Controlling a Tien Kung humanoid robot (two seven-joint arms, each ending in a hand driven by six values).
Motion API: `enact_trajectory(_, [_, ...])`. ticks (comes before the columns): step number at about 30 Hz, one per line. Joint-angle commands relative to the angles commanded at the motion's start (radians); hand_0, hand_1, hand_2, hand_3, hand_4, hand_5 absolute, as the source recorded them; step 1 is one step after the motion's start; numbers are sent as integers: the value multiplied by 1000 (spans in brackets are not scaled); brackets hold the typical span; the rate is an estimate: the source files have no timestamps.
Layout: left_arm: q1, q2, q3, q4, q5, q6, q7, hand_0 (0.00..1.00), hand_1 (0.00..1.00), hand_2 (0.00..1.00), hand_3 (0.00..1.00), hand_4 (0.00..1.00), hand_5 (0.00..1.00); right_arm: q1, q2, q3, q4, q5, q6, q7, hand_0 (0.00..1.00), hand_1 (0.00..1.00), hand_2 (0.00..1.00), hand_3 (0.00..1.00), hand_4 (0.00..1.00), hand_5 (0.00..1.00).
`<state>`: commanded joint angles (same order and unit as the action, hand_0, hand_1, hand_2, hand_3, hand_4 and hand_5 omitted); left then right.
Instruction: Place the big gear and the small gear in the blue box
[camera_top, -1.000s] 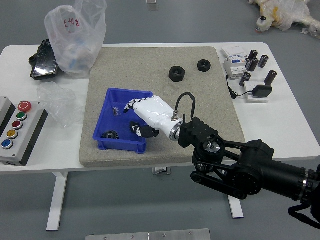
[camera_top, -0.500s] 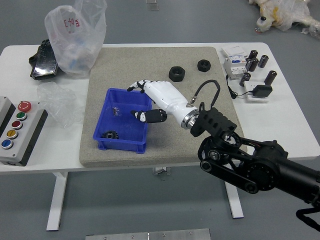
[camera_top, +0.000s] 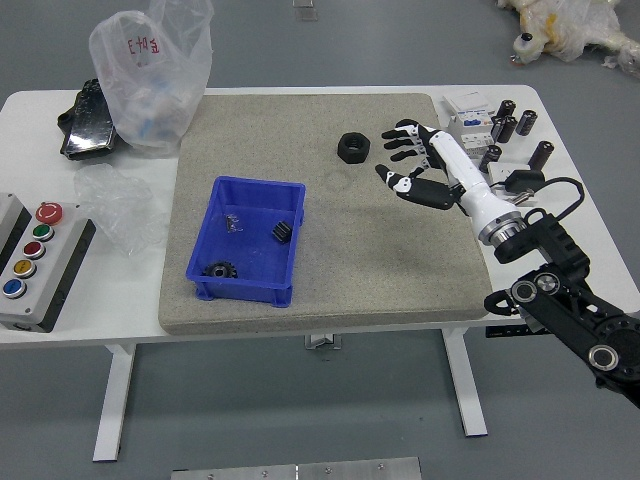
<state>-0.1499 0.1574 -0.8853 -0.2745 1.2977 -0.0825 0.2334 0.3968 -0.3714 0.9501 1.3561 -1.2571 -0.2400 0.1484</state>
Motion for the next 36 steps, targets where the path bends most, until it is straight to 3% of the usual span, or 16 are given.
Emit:
enact_trajectory(1, [0,0,1,0,-1,0,-1,666,586,572,649,732,371,-16,-1,17,3,24,6,16,647,648,684,675,771,380])
enact_trajectory(2, [0,-1,2,0,-2,1,-1,666,587,572,650,733,371,-33,-1,33,6,49,13,32,742,685,713,673,805,483])
enact_trajectory(7, [1,-1,5,1,-5,2,-4,666,587,572,650,733,371,-95,3,77,9,153,41,77,742,685,713,673,805,483])
enact_trajectory(8, [1,-1,6,1,-5,2,-4,666,586,572,650,732,373,-106,4,86,8,174,48,85,746,699,719,675,829,540])
enact_trajectory(11, [2,-1,5,2,-3,2,-6,666,586,572,650,732,373,-119,7,99,9,198,57,98,746,699,719,675,829,540])
enact_trajectory(20, [-12,8,37,8,-23,6,-30,666,586,572,649,732,373,-148,5,149,25,220,62,113,713,693,710,677,862,603])
enact_trajectory(36, [-22,13,41,10,-30,8,-33,666,586,572,650,732,373,-189,-11,297,60,213,59,120,718,688,708,672,863,614])
